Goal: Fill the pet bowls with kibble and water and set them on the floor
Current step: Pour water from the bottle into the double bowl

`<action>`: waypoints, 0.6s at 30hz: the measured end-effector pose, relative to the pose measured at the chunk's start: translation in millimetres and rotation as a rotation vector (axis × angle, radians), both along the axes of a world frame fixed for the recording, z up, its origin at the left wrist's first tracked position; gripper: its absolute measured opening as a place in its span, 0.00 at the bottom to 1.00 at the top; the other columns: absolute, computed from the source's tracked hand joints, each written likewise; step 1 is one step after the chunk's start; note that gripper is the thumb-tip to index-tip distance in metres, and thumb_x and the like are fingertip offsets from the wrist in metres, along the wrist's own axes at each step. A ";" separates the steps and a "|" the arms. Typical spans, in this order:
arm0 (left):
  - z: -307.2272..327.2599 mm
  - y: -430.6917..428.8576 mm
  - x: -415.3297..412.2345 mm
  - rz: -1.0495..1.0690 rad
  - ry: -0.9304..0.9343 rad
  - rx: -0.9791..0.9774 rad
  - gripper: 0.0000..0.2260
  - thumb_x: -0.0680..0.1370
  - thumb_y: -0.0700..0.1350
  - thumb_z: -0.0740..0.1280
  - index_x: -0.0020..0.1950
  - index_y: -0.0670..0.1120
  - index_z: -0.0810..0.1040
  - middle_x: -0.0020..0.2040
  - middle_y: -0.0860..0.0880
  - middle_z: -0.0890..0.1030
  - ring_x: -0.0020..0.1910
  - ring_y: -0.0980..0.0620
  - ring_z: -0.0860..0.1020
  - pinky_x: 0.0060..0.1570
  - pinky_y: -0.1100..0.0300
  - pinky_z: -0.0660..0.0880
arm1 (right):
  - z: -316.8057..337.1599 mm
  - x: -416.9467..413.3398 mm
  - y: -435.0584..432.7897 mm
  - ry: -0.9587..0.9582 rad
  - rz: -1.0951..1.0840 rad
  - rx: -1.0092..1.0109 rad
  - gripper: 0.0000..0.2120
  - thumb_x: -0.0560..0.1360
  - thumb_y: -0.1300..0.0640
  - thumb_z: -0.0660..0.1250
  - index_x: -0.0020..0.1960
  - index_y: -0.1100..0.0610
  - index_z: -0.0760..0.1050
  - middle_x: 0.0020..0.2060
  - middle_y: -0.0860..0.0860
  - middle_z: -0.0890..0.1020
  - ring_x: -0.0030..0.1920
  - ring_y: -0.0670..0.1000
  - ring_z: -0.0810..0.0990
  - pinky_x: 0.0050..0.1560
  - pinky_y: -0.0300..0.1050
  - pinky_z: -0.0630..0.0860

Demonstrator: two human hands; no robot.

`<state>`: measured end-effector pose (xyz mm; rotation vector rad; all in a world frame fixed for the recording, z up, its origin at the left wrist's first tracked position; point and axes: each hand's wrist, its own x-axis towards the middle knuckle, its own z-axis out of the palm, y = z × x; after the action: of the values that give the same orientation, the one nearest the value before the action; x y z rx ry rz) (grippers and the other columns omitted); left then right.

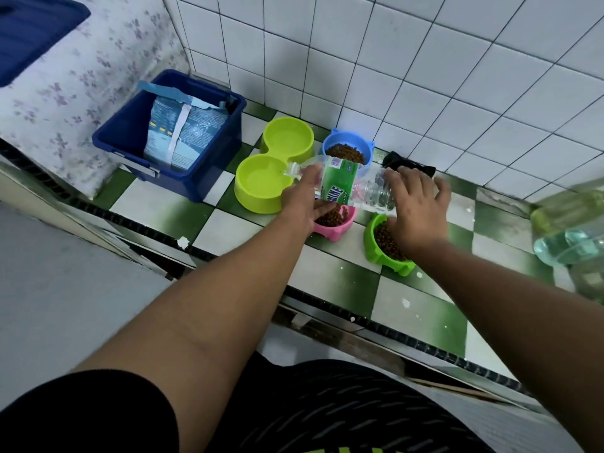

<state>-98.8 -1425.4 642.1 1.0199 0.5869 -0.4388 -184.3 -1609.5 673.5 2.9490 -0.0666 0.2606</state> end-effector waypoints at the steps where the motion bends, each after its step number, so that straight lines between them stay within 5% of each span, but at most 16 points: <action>1: -0.6 0.6 0.4 0.006 0.003 -0.005 0.15 0.74 0.51 0.76 0.53 0.43 0.78 0.54 0.41 0.82 0.45 0.41 0.84 0.49 0.43 0.84 | 0.0 0.7 0.6 -0.003 0.003 -0.002 0.42 0.64 0.64 0.73 0.75 0.53 0.61 0.71 0.56 0.67 0.72 0.59 0.64 0.73 0.62 0.52; 18: -6.8 6.5 -0.2 0.004 0.006 -0.007 0.21 0.73 0.52 0.77 0.59 0.41 0.80 0.56 0.40 0.84 0.46 0.42 0.85 0.43 0.49 0.85 | -5.4 -3.4 10.6 -0.030 -0.002 0.010 0.41 0.64 0.66 0.72 0.74 0.54 0.62 0.71 0.57 0.68 0.72 0.60 0.65 0.73 0.63 0.55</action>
<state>-99.0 -1418.9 635.3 1.0106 0.5924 -0.4403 -187.7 -1598.8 668.1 2.9548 -0.0752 0.3053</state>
